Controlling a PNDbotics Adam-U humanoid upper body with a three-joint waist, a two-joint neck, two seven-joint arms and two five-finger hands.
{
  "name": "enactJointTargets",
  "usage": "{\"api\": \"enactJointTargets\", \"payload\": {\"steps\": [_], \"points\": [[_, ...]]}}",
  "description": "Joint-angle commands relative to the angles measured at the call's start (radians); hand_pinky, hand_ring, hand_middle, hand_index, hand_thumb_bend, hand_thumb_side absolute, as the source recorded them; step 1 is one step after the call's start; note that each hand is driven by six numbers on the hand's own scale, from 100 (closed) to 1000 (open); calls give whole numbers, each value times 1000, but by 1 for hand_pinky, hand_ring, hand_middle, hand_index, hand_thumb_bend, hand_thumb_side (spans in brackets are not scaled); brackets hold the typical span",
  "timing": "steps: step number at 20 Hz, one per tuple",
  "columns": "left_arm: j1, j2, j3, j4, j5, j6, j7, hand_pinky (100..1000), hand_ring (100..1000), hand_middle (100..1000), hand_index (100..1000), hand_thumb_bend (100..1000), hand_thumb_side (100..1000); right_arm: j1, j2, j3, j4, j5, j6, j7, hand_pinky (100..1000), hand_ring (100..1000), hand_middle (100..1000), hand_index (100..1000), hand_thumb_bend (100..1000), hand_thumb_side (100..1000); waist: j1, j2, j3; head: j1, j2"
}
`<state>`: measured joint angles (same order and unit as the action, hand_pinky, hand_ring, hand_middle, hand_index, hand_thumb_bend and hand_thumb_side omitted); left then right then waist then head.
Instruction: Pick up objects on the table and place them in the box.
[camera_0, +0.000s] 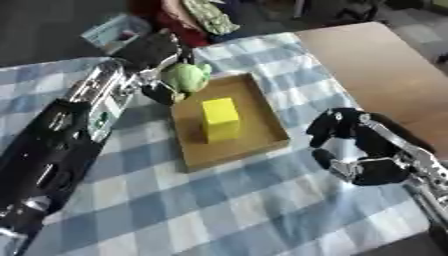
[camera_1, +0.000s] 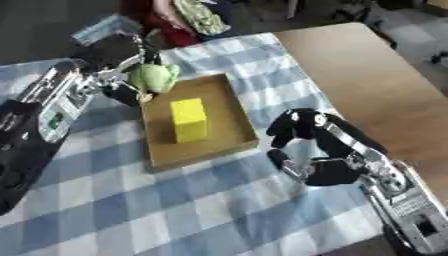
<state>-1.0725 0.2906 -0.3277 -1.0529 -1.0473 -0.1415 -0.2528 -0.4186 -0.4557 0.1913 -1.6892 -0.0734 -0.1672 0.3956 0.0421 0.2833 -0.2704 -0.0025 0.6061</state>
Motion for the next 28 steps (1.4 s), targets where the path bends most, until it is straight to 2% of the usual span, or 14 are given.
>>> {"api": "enactJointTargets", "payload": {"steps": [1, 5, 8, 11, 12, 14, 15, 17, 20, 24, 28], "points": [[-11, -4, 1, 11, -10, -7, -2, 532, 458, 459, 687, 214, 100, -13, -12, -6, -15, -9, -3, 3, 610, 600, 637, 675, 254, 226, -5, -17, -2, 1, -12], [-4, -18, 7, 36, -9, 4, 3, 552, 482, 487, 713, 311, 100, -15, -10, -6, -15, -10, -3, 3, 610, 599, 638, 675, 254, 226, -6, -16, -4, 0, -15], [-2, -28, 8, 45, -4, 10, 22, 558, 488, 493, 717, 333, 100, -16, -10, -6, -15, -10, -3, 4, 610, 599, 638, 675, 254, 226, -6, -15, -8, 1, -18], [-2, -34, 0, 39, -19, 7, 39, 584, 506, 511, 734, 394, 100, -16, -10, -6, -15, -10, -3, 4, 610, 599, 638, 675, 254, 226, -6, -14, -11, 1, -21], [-2, -36, -3, 37, -25, 4, 42, 593, 513, 518, 741, 435, 100, -17, -10, -6, -15, -10, -3, 4, 610, 599, 638, 674, 253, 226, -6, -14, -12, 1, -21], [1, -40, -9, 35, -35, -3, 46, 627, 546, 555, 759, 589, 113, -18, -9, -6, -15, -11, -4, 4, 609, 599, 638, 675, 247, 227, -6, -13, -12, 0, -23], [2, -42, -11, 34, -38, -7, 45, 639, 562, 572, 769, 696, 194, -18, -9, -7, -15, -11, -4, 4, 610, 599, 638, 675, 246, 227, -7, -13, -12, 0, -23], [4, -43, -12, 31, -39, -14, 43, 659, 587, 598, 781, 767, 236, -17, -9, -7, -15, -11, -4, 4, 610, 599, 638, 675, 242, 227, -8, -13, -11, 0, -23], [4, -39, -4, 18, -24, -15, 45, 668, 611, 625, 793, 967, 358, -16, -9, -8, -15, -11, -4, 4, 610, 599, 638, 674, 239, 227, -10, -14, -9, -1, -23], [2, -29, 9, -20, 35, -1, 59, 657, 609, 625, 789, 1000, 404, -14, -9, -9, -14, -12, -4, 3, 609, 599, 638, 674, 235, 227, -13, -17, -3, -2, -22], [0, -1, 17, -107, 157, 24, 78, 632, 588, 605, 776, 1000, 423, -10, -11, -11, -13, -11, -4, 1, 609, 602, 638, 673, 231, 228, -15, -22, 13, -2, -18]]}}
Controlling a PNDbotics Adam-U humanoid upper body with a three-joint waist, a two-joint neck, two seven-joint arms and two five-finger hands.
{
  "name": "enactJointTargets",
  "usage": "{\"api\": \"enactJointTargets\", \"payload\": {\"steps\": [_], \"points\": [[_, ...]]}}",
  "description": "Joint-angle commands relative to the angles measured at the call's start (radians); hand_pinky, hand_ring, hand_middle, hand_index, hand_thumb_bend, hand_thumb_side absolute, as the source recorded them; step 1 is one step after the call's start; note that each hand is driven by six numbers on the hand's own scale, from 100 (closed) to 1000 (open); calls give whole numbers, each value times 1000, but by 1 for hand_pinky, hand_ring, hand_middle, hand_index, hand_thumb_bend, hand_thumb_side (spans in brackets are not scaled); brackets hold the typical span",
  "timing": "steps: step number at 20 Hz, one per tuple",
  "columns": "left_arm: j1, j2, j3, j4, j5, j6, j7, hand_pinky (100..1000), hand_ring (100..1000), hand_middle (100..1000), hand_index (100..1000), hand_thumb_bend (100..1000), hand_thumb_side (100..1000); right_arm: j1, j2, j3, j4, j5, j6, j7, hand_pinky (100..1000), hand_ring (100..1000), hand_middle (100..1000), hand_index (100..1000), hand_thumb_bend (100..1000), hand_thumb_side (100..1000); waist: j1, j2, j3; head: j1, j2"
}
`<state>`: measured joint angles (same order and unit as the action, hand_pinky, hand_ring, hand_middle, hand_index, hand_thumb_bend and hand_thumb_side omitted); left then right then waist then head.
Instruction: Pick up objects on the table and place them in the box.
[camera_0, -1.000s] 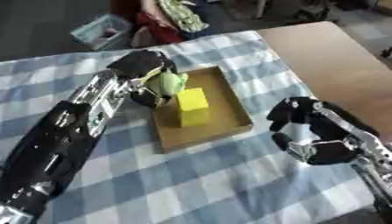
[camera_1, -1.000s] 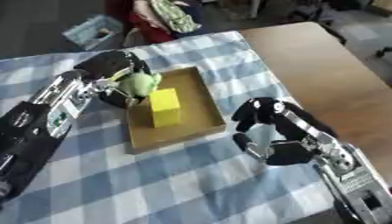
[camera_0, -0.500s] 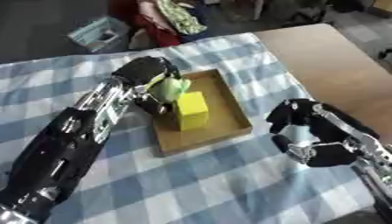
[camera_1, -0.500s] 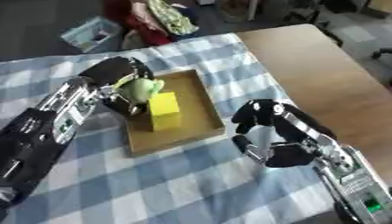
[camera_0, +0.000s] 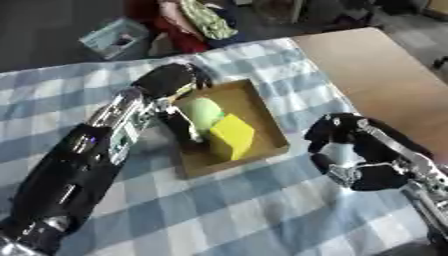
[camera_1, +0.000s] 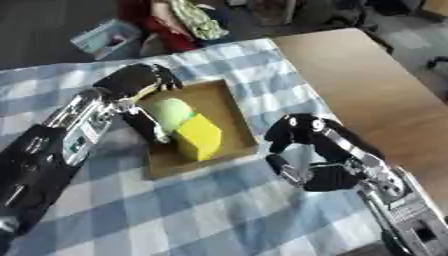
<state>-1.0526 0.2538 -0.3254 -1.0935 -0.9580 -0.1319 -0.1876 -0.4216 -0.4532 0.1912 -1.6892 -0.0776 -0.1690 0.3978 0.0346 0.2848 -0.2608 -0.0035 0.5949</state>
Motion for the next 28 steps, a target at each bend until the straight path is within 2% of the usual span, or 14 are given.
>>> {"api": "enactJointTargets", "payload": {"steps": [1, 4, 8, 13, 16, 20, 22, 28], "points": [[-19, 51, 16, -99, 106, 23, 17, 627, 583, 600, 773, 998, 420, -5, -14, -12, -12, -7, -3, -2, 609, 602, 638, 673, 230, 229, -8, -26, 8, -3, -5], [-9, 108, 25, -215, 218, 61, 30, 596, 551, 568, 756, 918, 407, 3, -19, -15, -10, -6, -2, -7, 609, 602, 637, 674, 228, 236, -10, -33, 28, -4, 3], [46, 205, 56, -380, 368, 127, 46, 570, 528, 542, 730, 870, 397, 13, -29, -27, -12, -5, -3, -21, 609, 602, 637, 675, 227, 237, -14, -44, 64, -16, 19], [186, 322, 120, -602, 510, 189, 87, 563, 520, 531, 719, 824, 391, 21, -47, -51, -21, -5, -7, -51, 609, 602, 637, 678, 228, 238, -20, -57, 115, -26, 43], [280, 362, 154, -699, 549, 225, 113, 557, 517, 529, 714, 785, 392, 24, -55, -67, -29, -7, -8, -74, 607, 601, 635, 681, 230, 244, -25, -62, 151, -21, 59], [414, 369, 200, -775, 611, 252, 158, 545, 511, 522, 706, 723, 389, 23, -63, -87, -45, -5, -8, -113, 605, 601, 634, 685, 250, 277, -29, -62, 191, -16, 80], [468, 355, 216, -795, 634, 258, 183, 540, 510, 521, 703, 689, 388, 23, -64, -96, -52, -1, -6, -136, 604, 600, 632, 687, 278, 319, -29, -60, 205, -16, 90], [595, 276, 260, -800, 675, 253, 249, 519, 502, 512, 693, 637, 399, 23, -67, -115, -73, 4, -3, -187, 601, 601, 633, 686, 296, 340, -31, -52, 237, -22, 111]]}}
